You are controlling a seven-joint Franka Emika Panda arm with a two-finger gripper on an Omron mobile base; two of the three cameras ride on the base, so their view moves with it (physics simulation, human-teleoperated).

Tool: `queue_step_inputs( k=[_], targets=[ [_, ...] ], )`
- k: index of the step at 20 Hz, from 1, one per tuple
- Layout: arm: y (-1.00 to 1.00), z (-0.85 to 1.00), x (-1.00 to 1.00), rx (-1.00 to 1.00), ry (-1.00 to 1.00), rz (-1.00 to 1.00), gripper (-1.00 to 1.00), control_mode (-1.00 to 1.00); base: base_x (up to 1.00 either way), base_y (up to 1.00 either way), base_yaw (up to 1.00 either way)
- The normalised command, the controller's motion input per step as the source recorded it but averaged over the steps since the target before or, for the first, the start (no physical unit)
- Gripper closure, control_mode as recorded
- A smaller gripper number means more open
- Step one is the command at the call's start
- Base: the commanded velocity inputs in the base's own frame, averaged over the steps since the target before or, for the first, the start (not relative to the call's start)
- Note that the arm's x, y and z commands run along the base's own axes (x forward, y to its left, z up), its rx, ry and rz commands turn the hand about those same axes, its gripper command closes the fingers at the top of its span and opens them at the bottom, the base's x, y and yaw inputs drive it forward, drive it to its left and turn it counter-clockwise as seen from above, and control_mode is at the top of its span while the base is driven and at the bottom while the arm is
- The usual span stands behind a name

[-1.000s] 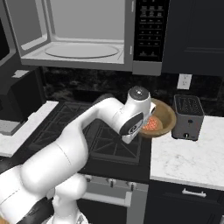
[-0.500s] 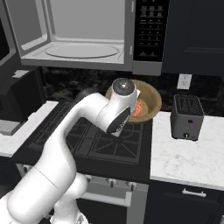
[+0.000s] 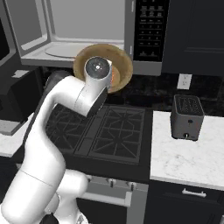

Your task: Open the microwave, place the bowl with waffle inside the microwave, then close the microwave door and turn it on.

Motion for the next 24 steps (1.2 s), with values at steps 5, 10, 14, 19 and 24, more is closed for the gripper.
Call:
queue_step_inputs(
  k=[5,10,14,19,24],
  targets=[
    [0.64,1.00,0.71,0.00,-0.07,0.25,1.00,-1.00,0.00,0.00,0.00],
    [0.63,0.52,0.93,-0.08,0.14,0.10,1.00,-1.00,0.00,0.00,0.00],
    [0.49,0.00,1.00,-0.10,0.25,-0.01,1.00,-1.00,0.00,0.00,0.00],
    [0.47,0.03,0.96,-0.01,0.05,0.00,1.00,-1.00,0.00,0.00,0.00],
    [0.42,0.02,0.88,-0.02,0.05,0.00,1.00,-1.00,0.00,0.00,0.00]
  ],
)
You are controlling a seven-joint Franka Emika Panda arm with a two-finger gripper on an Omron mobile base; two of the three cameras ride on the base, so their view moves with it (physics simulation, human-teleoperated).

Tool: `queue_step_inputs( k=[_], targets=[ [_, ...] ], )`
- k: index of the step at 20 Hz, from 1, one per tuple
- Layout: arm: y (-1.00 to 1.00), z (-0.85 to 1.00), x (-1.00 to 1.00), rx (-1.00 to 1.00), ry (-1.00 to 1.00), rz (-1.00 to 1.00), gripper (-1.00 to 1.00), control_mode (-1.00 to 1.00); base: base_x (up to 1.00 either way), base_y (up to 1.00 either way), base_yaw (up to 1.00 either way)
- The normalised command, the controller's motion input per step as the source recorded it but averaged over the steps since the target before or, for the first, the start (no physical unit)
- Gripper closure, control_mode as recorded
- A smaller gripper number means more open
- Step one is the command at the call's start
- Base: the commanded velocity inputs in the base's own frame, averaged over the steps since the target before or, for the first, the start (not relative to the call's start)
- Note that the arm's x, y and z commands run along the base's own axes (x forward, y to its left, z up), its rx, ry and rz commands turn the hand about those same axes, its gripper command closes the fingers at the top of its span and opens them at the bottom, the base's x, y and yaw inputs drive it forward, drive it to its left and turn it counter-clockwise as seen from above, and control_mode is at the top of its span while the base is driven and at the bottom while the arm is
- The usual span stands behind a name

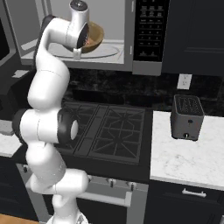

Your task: Open the microwave, place the bowl with waffle inside the microwave, then close the microwave door and turn it on.

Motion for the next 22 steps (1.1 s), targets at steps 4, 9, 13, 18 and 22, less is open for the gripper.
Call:
queue_step_inputs(
  k=[4,9,13,18,22],
  targets=[
    [0.26,-0.10,0.83,0.00,0.01,-0.01,1.00,-1.00,0.00,0.00,0.00],
    [0.08,-0.11,0.55,0.00,0.00,-0.04,-1.00,-1.00,0.00,0.00,0.00],
    [0.00,-0.18,0.18,0.00,-0.01,-0.07,-1.00,-1.00,0.00,0.00,0.00],
    [0.03,-0.23,-0.01,0.00,-0.13,-0.03,-1.00,-1.00,0.00,0.00,0.00],
    [0.06,-0.17,-0.30,0.00,-0.33,-0.02,-1.00,-1.00,0.00,0.00,0.00]
  ],
)
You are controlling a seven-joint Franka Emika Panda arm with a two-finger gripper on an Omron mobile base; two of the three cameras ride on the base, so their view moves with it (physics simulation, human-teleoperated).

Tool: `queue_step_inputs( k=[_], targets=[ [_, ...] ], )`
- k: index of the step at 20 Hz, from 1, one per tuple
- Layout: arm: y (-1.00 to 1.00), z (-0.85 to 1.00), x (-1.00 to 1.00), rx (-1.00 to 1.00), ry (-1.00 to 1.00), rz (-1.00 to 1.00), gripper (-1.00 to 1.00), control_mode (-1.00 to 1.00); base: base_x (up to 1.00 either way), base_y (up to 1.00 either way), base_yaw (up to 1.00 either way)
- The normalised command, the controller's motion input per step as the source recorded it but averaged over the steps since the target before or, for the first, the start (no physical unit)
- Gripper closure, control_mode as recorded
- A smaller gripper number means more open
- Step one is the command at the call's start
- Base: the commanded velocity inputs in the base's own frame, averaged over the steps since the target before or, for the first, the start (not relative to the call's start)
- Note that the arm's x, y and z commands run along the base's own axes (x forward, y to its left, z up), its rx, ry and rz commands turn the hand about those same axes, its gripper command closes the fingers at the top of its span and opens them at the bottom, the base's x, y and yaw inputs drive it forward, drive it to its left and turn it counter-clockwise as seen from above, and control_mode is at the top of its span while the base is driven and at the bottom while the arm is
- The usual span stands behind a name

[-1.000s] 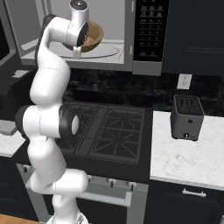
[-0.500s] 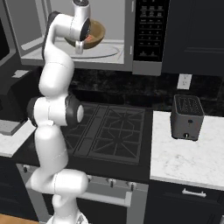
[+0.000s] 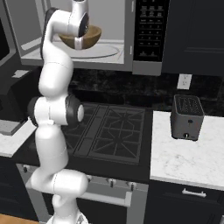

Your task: Open the microwave, place the bowl with waffle inside the microwave, then close the microwave door and turn it on.

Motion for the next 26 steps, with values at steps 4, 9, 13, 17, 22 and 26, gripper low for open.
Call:
queue_step_inputs(
  k=[4,9,13,17,22,26],
  targets=[
    [0.00,-0.02,-0.69,0.02,-0.42,-0.06,-1.00,-1.00,0.00,0.00,0.00],
    [-0.01,-0.13,-1.00,0.10,-0.36,-0.14,-1.00,-1.00,0.00,0.00,0.00],
    [-0.09,-0.02,-1.00,0.12,-0.31,-0.14,-1.00,-1.00,0.00,0.00,0.00],
    [-0.22,0.04,-1.00,0.15,-0.21,-0.16,-1.00,-1.00,0.00,0.00,0.00],
    [-0.27,0.12,-1.00,0.07,-0.04,-0.08,-1.00,-1.00,0.00,0.00,0.00],
    [-0.17,0.09,-1.00,0.00,-0.02,0.00,-1.00,-1.00,0.00,0.00,0.00]
  ],
)
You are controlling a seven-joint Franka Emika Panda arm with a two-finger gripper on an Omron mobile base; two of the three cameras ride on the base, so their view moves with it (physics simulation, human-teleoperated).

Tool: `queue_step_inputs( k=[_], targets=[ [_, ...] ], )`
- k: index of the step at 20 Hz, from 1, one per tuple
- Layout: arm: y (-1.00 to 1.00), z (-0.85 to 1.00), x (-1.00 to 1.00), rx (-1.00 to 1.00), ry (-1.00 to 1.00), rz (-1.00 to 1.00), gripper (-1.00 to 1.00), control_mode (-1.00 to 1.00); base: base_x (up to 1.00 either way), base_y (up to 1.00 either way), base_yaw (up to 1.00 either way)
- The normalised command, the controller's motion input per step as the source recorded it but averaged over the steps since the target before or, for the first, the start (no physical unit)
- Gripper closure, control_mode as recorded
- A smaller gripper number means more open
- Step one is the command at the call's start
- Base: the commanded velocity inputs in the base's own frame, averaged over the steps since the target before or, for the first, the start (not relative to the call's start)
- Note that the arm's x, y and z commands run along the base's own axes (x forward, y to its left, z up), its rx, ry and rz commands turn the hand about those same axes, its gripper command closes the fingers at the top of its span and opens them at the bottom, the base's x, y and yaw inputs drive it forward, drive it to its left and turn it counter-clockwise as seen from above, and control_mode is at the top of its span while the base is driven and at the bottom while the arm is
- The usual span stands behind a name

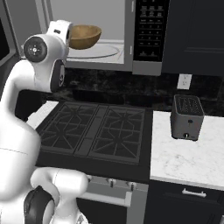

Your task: Open the microwave, place the bowl with waffle inside the microwave, then close the microwave door and turn it on.

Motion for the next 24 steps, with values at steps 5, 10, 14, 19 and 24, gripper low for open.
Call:
queue_step_inputs(
  k=[5,10,14,19,24],
  targets=[
    [-0.12,0.09,-1.00,0.00,0.00,0.00,-1.00,-1.00,0.00,0.00,0.00],
    [-0.07,0.06,-1.00,0.00,0.00,0.00,-1.00,-1.00,0.00,0.00,0.00],
    [-0.11,0.07,-1.00,0.00,0.00,0.00,-1.00,-1.00,0.00,0.00,0.00],
    [0.00,0.00,-1.00,-0.01,0.00,0.01,1.00,-1.00,0.00,0.00,0.00],
    [0.07,0.00,-1.00,0.00,0.00,0.01,1.00,-1.00,0.00,0.00,0.00]
  ],
)
